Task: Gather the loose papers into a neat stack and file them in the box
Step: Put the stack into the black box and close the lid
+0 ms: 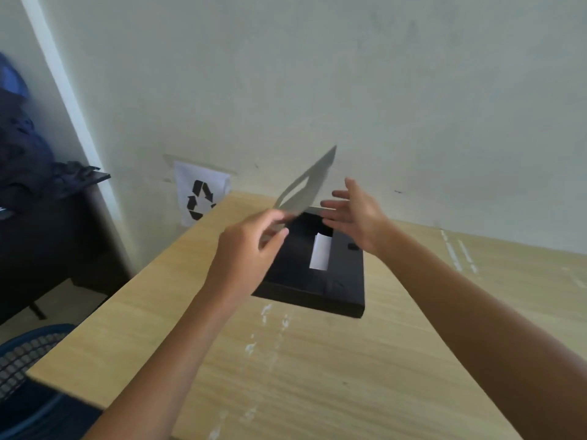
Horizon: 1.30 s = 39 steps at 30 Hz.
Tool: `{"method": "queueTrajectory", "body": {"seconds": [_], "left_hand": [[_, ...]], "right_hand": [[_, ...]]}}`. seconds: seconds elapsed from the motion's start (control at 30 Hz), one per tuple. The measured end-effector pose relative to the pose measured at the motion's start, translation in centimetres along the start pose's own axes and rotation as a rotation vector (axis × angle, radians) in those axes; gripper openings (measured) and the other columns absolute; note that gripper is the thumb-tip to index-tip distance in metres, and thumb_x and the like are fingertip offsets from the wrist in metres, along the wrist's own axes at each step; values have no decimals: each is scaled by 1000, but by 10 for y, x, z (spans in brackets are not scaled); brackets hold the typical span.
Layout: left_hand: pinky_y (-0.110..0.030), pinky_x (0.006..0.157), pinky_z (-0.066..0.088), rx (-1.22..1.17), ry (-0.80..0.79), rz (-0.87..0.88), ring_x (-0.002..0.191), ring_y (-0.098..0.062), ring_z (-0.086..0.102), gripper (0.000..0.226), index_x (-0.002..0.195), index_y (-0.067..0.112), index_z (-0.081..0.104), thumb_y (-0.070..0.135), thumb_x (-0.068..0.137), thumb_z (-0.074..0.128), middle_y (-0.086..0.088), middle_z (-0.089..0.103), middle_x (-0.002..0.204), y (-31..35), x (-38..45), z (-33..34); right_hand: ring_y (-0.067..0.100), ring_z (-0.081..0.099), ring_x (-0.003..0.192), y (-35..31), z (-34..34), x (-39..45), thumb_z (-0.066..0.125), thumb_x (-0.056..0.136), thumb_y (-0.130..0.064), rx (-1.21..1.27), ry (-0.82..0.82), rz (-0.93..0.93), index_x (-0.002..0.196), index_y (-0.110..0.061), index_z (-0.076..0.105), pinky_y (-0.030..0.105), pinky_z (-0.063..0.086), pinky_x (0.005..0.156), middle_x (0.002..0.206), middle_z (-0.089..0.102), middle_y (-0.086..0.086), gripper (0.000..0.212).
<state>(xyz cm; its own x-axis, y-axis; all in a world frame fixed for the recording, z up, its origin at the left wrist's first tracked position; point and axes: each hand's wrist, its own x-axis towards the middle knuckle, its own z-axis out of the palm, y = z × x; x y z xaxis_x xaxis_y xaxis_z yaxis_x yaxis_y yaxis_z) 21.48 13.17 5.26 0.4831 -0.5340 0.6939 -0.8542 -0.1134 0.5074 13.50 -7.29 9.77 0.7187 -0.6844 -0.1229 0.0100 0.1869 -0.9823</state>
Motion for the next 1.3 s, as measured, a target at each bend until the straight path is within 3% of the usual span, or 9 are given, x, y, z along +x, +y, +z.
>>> {"method": "queueTrajectory", "body": {"seconds": [0.1, 0.2, 0.3, 0.47, 0.6, 0.73, 1.03, 1.17, 1.3], "left_hand": [[-26, 77, 61, 123, -104, 170, 88, -8, 71, 28, 121, 20, 73, 14, 94, 72, 7, 77, 103, 11, -9, 20], [-28, 71, 59, 180, -175, 262, 85, -12, 68, 26, 117, 21, 75, 13, 93, 72, 10, 77, 103, 16, -17, 36], [-25, 70, 55, 172, -280, 276, 82, -4, 58, 21, 114, 27, 74, 25, 93, 73, 16, 75, 106, 16, -20, 44], [-27, 84, 52, 163, -437, 157, 97, 2, 50, 34, 120, 35, 70, 52, 91, 68, 23, 69, 115, 4, -28, 45], [-32, 106, 45, 267, -573, 12, 136, -3, 35, 51, 139, 46, 55, 64, 92, 58, 28, 50, 142, -6, -31, 40], [-46, 121, 27, 389, -730, -94, 156, -16, 12, 82, 150, 58, 32, 89, 77, 52, 23, 21, 165, -20, -37, 36], [-47, 120, 28, 444, -697, -74, 157, -24, 14, 60, 150, 57, 31, 63, 95, 54, 19, 23, 167, -1, -50, 61], [-50, 122, 25, 437, -699, -30, 158, -25, 12, 60, 152, 56, 28, 64, 96, 50, 19, 21, 168, 31, -55, 91], [-56, 121, 23, 424, -706, -2, 158, -26, 8, 58, 154, 53, 25, 63, 100, 42, 17, 18, 169, 65, -56, 134]], "right_hand": [[25, 74, 85, -11, -8, 2, 60, 98, -30, -103, 39, -6, 112, -1, 65, 31, 62, 69, 107, 74, 16, 33], [28, 73, 92, 1, -22, 9, 70, 90, -12, -427, 198, -45, 113, 10, 66, 39, 63, 79, 107, 74, 20, 32], [30, 71, 92, 19, -40, 7, 71, 89, -20, -739, 256, -73, 104, 5, 69, 45, 61, 82, 101, 73, 16, 29], [14, 56, 67, 48, -56, 0, 68, 92, -38, -1105, 287, -120, 95, -4, 66, 24, 45, 55, 78, 62, 2, 34], [27, 57, 104, 70, -69, -3, 68, 90, -43, -1213, 303, -104, 117, -6, 62, 38, 53, 91, 119, 58, 11, 46], [26, 51, 122, 85, -75, -10, 64, 96, -28, -1153, 191, -232, 137, -9, 54, 38, 47, 103, 139, 49, 7, 47], [22, 48, 128, 90, -108, -22, 36, 106, -36, -1646, 129, -277, 116, -20, 64, 44, 27, 118, 125, 64, -1, 34], [21, 58, 116, 83, -138, -46, 45, 103, -29, -1638, 112, -315, 107, -19, 68, 36, 40, 109, 113, 66, 0, 25], [23, 40, 142, 74, -168, -100, 56, 90, -62, -1399, -80, -246, 142, -18, 53, 38, 36, 114, 151, 48, 2, 69]]}}
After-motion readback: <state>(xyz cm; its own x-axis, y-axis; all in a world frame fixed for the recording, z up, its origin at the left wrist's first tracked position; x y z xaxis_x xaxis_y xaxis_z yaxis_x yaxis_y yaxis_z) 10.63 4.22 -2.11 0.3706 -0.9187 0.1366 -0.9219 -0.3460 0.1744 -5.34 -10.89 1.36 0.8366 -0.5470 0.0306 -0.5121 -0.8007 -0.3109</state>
